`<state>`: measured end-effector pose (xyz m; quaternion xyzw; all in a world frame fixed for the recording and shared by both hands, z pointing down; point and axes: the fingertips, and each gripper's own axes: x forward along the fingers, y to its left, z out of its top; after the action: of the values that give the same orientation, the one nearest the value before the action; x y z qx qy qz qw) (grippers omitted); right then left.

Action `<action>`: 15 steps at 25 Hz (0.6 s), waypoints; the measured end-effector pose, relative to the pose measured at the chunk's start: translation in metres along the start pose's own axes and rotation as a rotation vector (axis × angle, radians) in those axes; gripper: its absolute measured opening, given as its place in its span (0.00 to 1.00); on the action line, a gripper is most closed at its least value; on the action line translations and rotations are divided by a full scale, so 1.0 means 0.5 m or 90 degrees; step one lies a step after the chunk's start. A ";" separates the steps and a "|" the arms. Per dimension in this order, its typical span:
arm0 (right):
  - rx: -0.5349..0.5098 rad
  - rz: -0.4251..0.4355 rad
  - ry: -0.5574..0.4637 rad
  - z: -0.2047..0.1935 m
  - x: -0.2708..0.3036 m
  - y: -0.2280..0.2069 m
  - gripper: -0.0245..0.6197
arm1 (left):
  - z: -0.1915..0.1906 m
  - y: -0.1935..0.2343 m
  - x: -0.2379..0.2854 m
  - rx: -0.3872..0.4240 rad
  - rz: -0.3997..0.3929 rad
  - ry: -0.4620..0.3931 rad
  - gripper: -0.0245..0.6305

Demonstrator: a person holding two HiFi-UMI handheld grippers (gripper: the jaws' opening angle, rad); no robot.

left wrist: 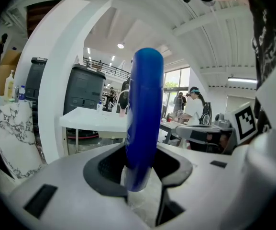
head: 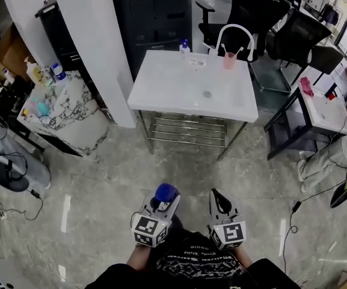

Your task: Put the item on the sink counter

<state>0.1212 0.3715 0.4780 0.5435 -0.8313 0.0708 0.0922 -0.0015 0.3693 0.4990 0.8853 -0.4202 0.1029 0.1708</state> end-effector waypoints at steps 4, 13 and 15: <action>-0.011 0.012 0.004 0.022 0.094 0.019 0.04 | 0.043 0.078 0.031 0.007 -0.009 -0.011 0.28; -0.011 -0.010 -0.005 0.081 0.259 0.061 0.04 | 0.114 0.228 0.073 0.027 -0.051 -0.015 0.28; -0.007 -0.015 -0.006 0.082 0.282 0.071 0.04 | 0.122 0.250 0.079 0.031 -0.058 -0.016 0.28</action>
<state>0.0304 0.2509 0.4698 0.5532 -0.8255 0.0625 0.0926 -0.0719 0.2441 0.4826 0.9087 -0.3789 0.0939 0.1482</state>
